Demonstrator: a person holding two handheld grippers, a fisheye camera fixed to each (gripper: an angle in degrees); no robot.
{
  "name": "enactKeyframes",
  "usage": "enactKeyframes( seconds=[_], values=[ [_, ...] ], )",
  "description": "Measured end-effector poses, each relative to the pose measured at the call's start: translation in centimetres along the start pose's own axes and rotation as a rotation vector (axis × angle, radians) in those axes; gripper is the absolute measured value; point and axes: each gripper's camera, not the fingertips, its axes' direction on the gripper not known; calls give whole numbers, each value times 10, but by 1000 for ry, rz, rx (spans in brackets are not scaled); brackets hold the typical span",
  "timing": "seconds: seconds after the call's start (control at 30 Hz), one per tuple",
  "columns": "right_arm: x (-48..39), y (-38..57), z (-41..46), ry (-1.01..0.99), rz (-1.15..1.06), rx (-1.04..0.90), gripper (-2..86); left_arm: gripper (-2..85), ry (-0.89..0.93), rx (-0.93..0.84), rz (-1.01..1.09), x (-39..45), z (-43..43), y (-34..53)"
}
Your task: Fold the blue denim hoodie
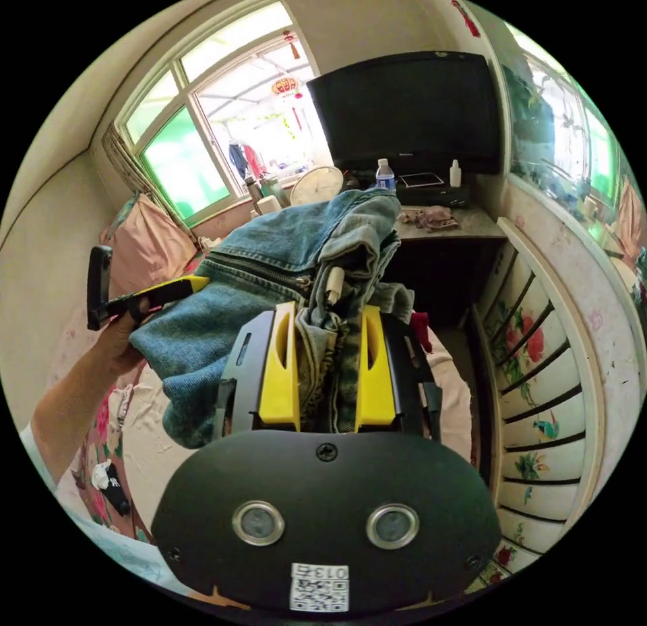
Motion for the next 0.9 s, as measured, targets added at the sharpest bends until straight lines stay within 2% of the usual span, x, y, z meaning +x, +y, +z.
enactKeyframes(
  seconds=[0.1, 0.17, 0.33, 0.4, 0.57, 0.67, 0.77, 0.83, 0.9],
  values=[
    [2, 19, -5, -158, 85, 37, 142, 172, 97, 6, -94, -9, -31, 37],
    [-4, 34, -12, -168, 94, 74, 139, 173, 133, 35, -139, -14, -64, 78],
    [-70, 93, -54, 83, -80, 280, 125, 149, 9, 77, -76, -11, -162, 199],
    [-123, 137, -71, 164, -201, 395, 116, 129, -58, 63, -39, -6, -200, 263],
    [-257, 237, -56, 256, -483, 525, 67, 23, -271, 38, -82, 4, -313, 481],
    [-349, 287, -31, 218, -641, 527, 41, 4, -421, -45, -149, 9, -370, 597],
    [-447, 332, -5, 160, -770, 545, 26, 0, -491, -133, -252, 7, -426, 706],
    [-505, 356, 13, 96, -864, 524, 18, 0, -504, -146, -341, 2, -465, 771],
    [-580, 382, 44, -35, -945, 420, 11, 1, -577, -135, -471, -3, -510, 835]
  ],
)
